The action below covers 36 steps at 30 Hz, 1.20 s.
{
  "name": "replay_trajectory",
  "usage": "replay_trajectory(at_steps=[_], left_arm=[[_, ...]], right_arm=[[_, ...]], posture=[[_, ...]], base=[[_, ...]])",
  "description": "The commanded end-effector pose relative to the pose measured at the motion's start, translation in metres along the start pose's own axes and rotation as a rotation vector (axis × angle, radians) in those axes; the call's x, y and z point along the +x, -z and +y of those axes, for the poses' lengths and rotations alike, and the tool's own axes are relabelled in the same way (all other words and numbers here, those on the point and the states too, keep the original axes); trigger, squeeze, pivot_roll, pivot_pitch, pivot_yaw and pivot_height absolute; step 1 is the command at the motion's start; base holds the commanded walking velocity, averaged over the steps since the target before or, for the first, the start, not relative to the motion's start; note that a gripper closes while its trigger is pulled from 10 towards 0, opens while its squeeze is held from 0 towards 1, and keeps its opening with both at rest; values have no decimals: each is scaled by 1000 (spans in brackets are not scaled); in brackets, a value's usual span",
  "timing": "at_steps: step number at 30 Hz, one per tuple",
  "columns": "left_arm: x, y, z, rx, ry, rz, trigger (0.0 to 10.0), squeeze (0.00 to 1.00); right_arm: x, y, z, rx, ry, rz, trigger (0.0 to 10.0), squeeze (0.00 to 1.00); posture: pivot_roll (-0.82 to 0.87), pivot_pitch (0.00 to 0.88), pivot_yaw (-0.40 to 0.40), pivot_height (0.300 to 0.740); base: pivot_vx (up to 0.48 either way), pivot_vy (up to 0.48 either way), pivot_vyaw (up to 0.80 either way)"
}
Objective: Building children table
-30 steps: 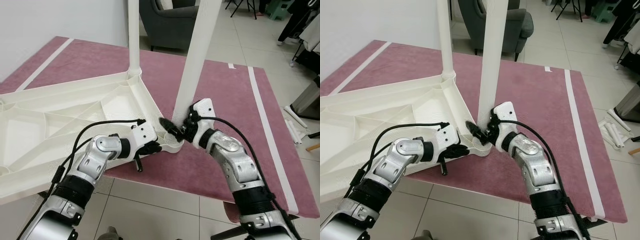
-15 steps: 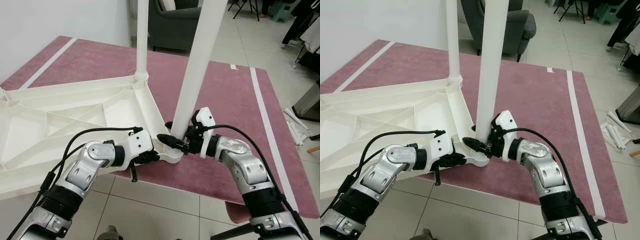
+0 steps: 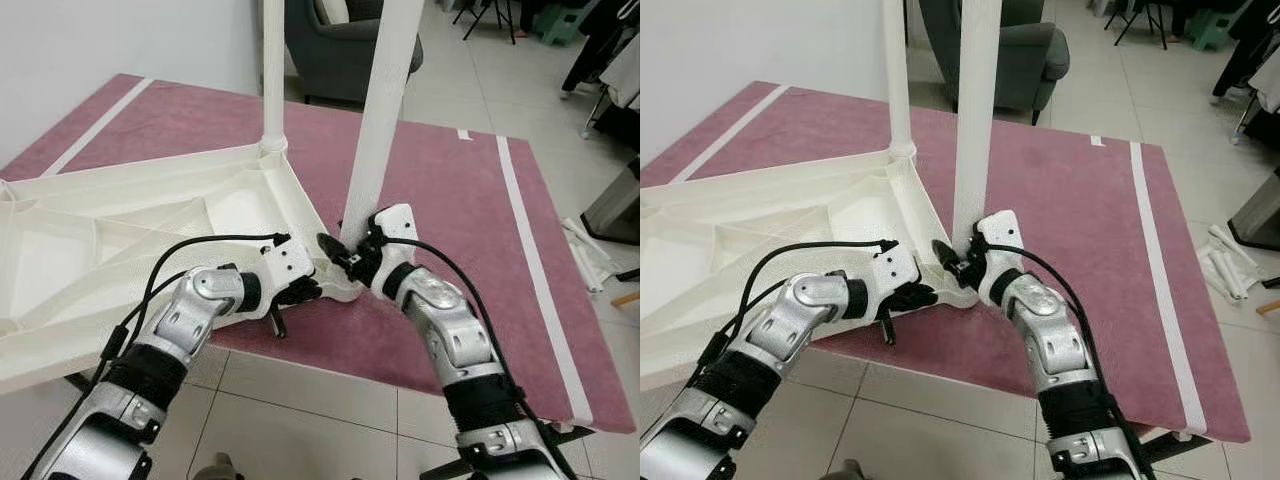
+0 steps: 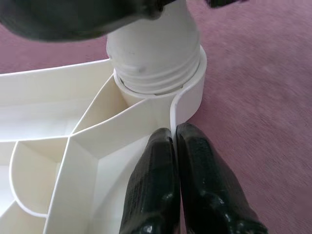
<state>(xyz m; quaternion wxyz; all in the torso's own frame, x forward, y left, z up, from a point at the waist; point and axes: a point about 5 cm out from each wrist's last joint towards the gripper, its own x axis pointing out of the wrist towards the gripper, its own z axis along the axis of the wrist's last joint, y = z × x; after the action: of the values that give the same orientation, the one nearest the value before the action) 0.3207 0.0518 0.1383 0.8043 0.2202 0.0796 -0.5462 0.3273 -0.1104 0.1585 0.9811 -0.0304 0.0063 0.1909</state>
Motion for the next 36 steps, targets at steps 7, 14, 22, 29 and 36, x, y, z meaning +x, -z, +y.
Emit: replay_trajectory(at_steps=[7, 14, 22, 29, 36], left_arm=[[22, -39, 18, 89, -79, -91, 10000, 0], [26, -41, 27, 89, -138, -81, 10000, 0], [21, -36, 23, 106, -94, -89, 10000, 0], [6, -27, 5, 153, 80, -103, 10000, 0], [-20, -15, -20, 233, 276, -84, 10000, 0]], right_arm=[[-1, 27, -15, 24, 447, 145, 0, 0], [3, 19, -8, 24, 450, 88, 10000, 90], [2, -7, 9, 65, 68, -63, 10000, 0], [-29, -24, 6, -53, -347, -88, 10000, 0], [-47, -14, -17, -165, -484, 27, 10000, 0]], posture=[[134, 14, -2, 740], [133, 13, -4, 740], [137, 13, -8, 740], [136, 13, -11, 740], [142, 13, -14, 740]], base=[[0, 0, 0], [0, 0, 0], [0, 0, 0], [0, 0, 0], [0, 0, 0]])
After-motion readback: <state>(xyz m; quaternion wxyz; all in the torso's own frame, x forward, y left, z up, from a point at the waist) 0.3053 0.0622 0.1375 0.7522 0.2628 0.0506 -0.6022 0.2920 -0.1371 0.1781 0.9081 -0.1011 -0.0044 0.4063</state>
